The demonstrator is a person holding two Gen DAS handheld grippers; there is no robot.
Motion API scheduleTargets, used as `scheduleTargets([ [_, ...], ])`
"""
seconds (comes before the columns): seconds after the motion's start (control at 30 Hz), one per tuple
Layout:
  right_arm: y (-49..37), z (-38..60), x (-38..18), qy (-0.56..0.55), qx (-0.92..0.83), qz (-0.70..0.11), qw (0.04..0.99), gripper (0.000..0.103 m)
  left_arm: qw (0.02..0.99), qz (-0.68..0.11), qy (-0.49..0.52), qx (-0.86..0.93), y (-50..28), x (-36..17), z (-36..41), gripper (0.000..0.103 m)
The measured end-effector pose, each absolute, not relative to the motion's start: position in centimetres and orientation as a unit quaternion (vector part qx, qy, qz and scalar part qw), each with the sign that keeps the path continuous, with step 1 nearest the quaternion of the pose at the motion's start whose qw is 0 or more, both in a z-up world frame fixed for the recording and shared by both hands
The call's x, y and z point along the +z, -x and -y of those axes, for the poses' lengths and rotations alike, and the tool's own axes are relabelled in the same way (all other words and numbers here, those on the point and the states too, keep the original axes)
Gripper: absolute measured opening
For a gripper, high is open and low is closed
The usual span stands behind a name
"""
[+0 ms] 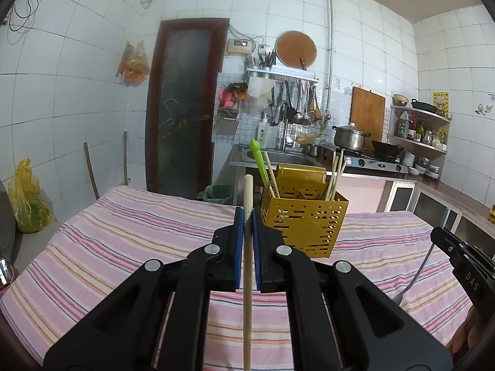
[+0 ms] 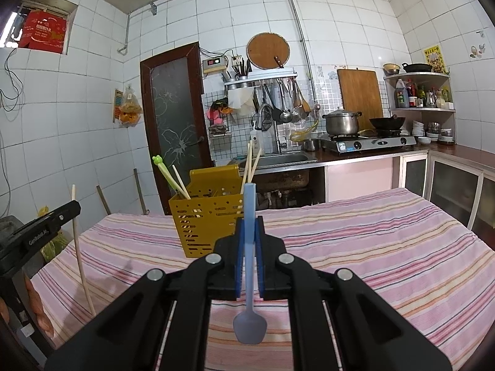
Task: Organize utensils
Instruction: 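Carry the knife and chopstick up toward the yellow holder with both tools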
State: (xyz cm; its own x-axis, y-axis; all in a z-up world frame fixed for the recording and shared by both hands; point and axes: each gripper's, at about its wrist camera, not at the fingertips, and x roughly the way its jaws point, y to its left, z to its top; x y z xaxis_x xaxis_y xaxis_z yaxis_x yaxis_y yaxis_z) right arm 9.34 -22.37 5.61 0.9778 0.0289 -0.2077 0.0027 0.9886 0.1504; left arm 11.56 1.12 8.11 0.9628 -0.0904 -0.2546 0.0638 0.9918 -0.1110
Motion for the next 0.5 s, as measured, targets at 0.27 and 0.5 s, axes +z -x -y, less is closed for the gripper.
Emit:
scheduleTargets([
  [0.27,-9.7,22.4,6.5,-0.072,0.009,-0.108,0.992,0.007,0.99,-0.123,0.046,-0.04,-12.2,9.4,-1.0,0.004],
  [0.5,-10.6,22.5,8.1,-0.068,0.011,-0.109,0.992,0.007,0.991,-0.114,0.04,-0.056,-13.3,11.6,-0.4,0.004],
])
